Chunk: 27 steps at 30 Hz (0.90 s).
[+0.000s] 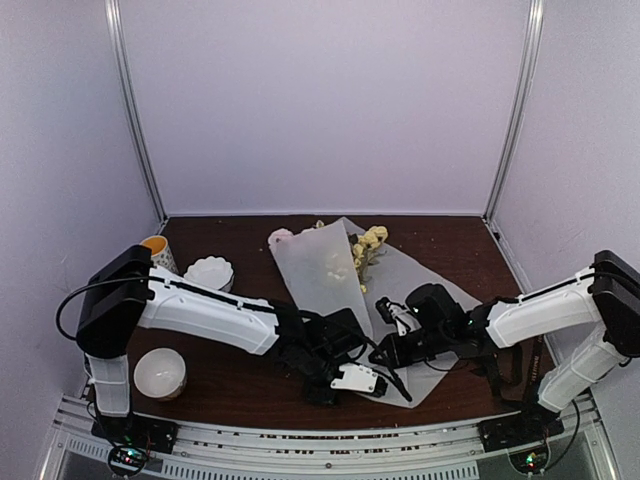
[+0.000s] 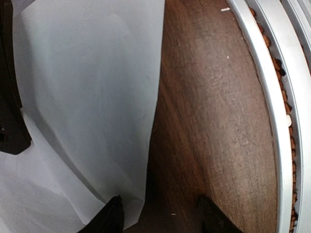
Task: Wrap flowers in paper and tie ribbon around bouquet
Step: Fold the one-fourth-folded wrapping paper at the center of the board.
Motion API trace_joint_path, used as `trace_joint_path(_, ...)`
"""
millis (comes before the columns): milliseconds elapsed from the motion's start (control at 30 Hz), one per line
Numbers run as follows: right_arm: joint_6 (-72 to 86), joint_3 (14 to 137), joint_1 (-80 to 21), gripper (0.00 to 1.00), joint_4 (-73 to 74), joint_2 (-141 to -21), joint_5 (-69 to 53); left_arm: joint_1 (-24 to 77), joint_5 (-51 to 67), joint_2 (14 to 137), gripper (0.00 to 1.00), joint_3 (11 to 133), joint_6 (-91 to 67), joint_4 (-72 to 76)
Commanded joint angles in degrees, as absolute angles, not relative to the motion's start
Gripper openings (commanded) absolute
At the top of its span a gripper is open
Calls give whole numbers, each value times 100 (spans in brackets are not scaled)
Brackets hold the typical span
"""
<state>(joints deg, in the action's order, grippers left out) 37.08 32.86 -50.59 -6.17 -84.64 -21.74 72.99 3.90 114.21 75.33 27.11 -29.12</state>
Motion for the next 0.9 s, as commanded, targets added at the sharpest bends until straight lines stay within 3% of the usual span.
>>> trace_joint_path(0, 3713, 3175, -4997, 0, -618, -8716, -1928, 7219, 640, 11493, 54, 7354, 2570, -3388)
trace_joint_path(300, 3814, 3157, -4983, 0, -868, -9412, -2028, 7146, 1455, 10424, 57, 7163, 2152, -2732)
trace_joint_path(400, 3828, 3150, -4988, 0, -821, -9348, -2000, 6881, 1453, 10297, 54, 7058, 1749, -2272)
trace_joint_path(567, 3812, 3190, -4984, 0, -631, -9174, -1899, 6628, 255, 10848, 49, 7406, 1557, -2144)
trace_joint_path(867, 3827, 3264, -4992, 6, -195, -8746, -1596, 6643, 614, 11525, 53, 7596, 2116, -2601)
